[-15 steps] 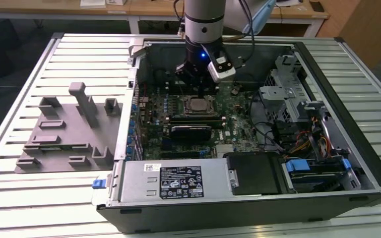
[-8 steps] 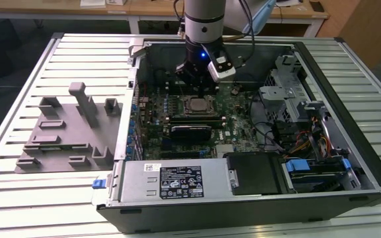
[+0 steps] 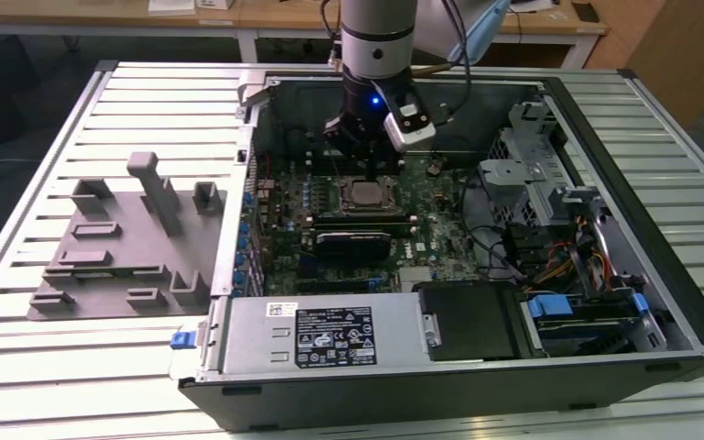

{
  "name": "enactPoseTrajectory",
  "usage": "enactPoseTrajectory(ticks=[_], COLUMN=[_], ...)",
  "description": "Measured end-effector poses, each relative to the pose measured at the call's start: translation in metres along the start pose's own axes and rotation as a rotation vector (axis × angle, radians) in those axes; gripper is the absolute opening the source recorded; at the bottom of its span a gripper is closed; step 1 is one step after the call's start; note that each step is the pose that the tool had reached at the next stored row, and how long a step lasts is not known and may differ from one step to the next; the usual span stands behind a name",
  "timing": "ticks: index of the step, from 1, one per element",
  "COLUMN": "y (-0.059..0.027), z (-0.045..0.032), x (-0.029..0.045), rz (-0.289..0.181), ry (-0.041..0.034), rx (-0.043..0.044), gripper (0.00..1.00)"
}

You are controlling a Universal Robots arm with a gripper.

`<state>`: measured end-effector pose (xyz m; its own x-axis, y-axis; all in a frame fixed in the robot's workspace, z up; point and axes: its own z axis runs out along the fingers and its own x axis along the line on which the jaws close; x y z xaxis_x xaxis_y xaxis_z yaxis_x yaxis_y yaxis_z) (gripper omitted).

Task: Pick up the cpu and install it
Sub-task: 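Install the first cpu locking lever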

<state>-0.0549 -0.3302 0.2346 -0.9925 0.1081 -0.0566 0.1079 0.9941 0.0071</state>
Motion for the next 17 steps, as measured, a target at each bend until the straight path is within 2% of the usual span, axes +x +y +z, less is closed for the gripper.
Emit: enactPoseTrajectory(ticks=[9,17], y=[-0.0007,-0.0026], z=[-0.0004,-0.0013], x=[0.0058,0.0236], rz=[0.0,0.0], ry=[0.0001,0.0005], rx=[-0.0004,-0.005], gripper=[0.11,0.11])
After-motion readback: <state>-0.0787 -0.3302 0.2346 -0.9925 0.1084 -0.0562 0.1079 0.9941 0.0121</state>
